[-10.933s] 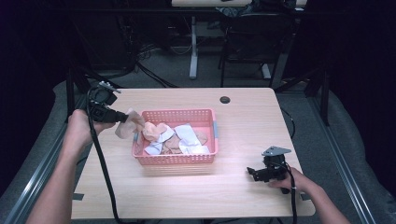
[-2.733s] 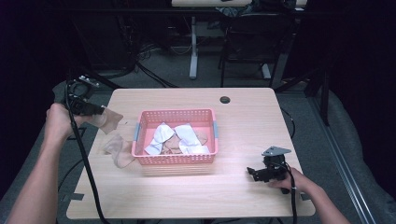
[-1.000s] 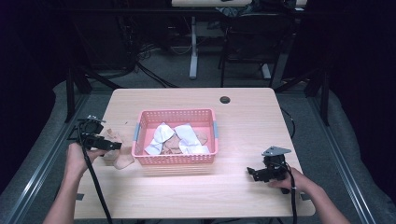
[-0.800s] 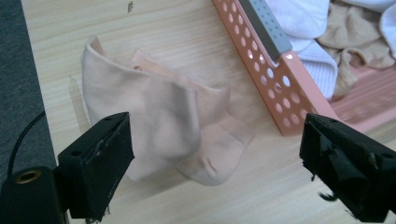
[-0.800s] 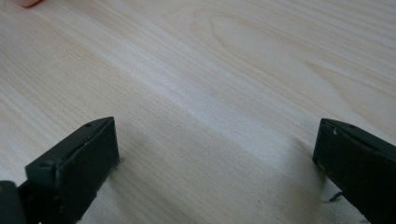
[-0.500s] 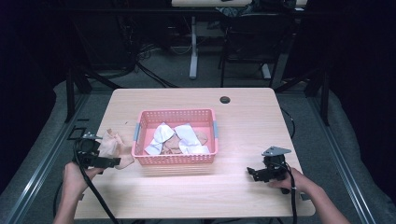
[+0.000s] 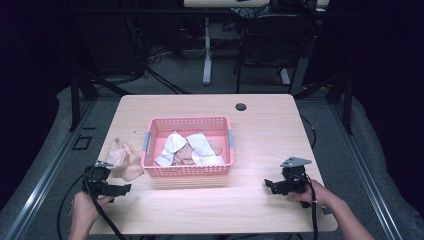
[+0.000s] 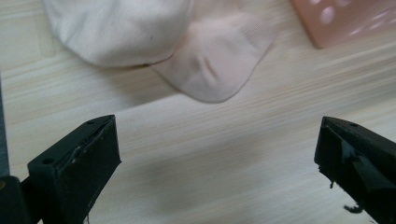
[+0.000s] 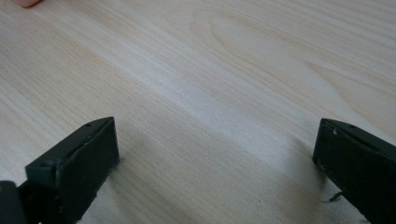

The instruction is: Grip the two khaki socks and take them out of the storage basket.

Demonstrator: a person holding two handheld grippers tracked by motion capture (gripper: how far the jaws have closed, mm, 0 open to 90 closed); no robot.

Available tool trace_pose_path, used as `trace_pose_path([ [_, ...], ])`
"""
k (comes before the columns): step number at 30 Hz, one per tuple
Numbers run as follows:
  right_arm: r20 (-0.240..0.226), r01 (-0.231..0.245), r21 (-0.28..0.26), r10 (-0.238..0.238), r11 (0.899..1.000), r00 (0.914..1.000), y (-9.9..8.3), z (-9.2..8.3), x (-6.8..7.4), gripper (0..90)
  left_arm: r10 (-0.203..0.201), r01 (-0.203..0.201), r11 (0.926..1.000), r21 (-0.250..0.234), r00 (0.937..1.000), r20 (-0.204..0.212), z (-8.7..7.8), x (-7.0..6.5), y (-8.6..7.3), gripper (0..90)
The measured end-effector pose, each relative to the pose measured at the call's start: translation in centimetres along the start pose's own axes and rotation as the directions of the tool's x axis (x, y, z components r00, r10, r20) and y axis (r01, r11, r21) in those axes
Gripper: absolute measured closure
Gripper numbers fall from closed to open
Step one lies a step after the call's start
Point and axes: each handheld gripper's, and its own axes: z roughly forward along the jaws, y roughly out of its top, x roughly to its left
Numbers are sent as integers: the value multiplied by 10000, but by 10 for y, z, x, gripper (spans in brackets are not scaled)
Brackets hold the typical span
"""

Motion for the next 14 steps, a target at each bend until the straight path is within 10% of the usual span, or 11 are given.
trace_pose_path([
  [14,11,-6,-4,6,10000,10000,0,0,0,0,24,-23,9981,611,10000,-6,18,4,-6,0],
])
